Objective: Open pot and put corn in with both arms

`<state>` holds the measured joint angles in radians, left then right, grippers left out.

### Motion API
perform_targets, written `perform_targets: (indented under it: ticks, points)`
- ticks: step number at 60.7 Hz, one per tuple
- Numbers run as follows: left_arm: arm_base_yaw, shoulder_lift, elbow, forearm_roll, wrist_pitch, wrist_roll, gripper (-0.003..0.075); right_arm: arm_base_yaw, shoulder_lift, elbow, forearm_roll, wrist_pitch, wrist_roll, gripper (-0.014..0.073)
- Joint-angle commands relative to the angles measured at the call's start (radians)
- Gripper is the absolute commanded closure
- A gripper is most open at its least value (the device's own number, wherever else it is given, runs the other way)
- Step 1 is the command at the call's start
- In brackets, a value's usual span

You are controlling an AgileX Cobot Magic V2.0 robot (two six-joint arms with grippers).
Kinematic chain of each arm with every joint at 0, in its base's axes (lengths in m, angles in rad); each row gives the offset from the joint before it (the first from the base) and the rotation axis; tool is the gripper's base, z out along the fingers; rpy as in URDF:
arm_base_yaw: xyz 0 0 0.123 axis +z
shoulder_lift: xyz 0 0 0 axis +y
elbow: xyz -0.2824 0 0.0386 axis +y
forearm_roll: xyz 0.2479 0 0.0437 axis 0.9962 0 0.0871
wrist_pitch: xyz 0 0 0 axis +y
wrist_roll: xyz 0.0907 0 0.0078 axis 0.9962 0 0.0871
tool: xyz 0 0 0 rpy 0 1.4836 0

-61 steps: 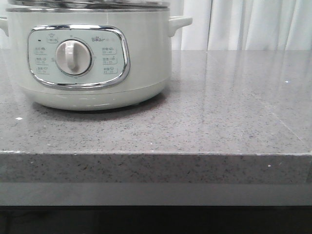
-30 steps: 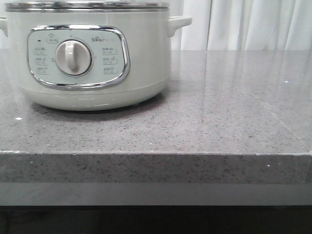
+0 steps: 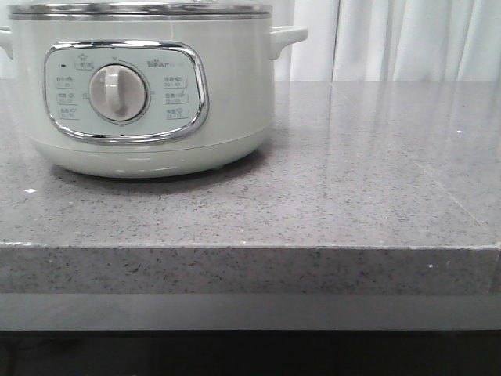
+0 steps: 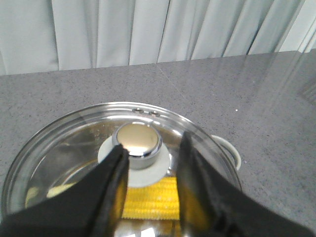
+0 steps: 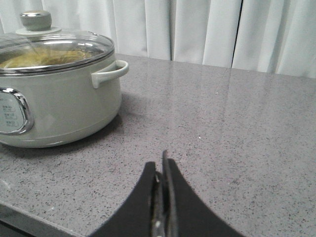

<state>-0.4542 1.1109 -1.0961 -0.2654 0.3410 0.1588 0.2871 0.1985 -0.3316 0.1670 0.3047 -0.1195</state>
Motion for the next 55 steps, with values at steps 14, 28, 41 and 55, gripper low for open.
perform_targets:
  ticks: [14, 28, 41, 55]
  points:
    - [-0.006, -0.388, 0.323, -0.007, -0.152, 0.000, 0.0738, -0.007, 0.009, -0.026, -0.006, -0.090, -0.009, 0.0664]
    - [-0.006, -0.652, 0.545, -0.007, -0.137, 0.000, 0.0738, -0.007, 0.009, -0.026, -0.006, -0.090, -0.009, 0.0664]
    - [-0.006, -0.718, 0.653, 0.008, -0.139, 0.000, 0.0738, -0.007, 0.009, -0.026, -0.006, -0.090, -0.009, 0.0664]
    - [-0.006, -0.718, 0.661, 0.008, -0.139, 0.000, 0.0738, -0.007, 0.009, -0.026, -0.006, -0.090, -0.009, 0.0664]
